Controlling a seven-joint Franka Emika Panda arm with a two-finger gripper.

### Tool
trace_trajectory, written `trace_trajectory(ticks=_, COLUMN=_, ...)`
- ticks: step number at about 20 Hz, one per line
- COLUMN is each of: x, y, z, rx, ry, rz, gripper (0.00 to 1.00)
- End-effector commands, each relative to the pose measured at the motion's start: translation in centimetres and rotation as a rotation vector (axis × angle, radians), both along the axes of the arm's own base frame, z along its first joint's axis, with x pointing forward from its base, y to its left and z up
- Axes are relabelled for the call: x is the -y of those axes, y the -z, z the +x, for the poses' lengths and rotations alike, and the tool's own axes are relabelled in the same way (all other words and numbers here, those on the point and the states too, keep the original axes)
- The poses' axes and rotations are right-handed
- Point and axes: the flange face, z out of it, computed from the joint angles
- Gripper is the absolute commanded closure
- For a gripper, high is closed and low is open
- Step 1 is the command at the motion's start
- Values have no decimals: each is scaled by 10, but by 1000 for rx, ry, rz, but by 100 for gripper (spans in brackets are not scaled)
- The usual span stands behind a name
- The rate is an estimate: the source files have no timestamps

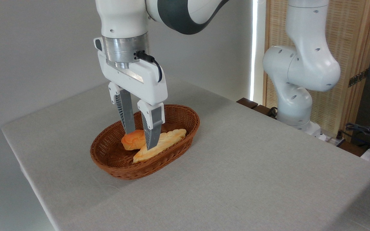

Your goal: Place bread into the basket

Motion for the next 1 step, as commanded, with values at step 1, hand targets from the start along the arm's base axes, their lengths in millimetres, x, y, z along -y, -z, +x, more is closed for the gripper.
trace_trajectory(ticks=1, x=-6, y=-11, z=-1, rx=1, ry=-26, rz=-30, gripper=0)
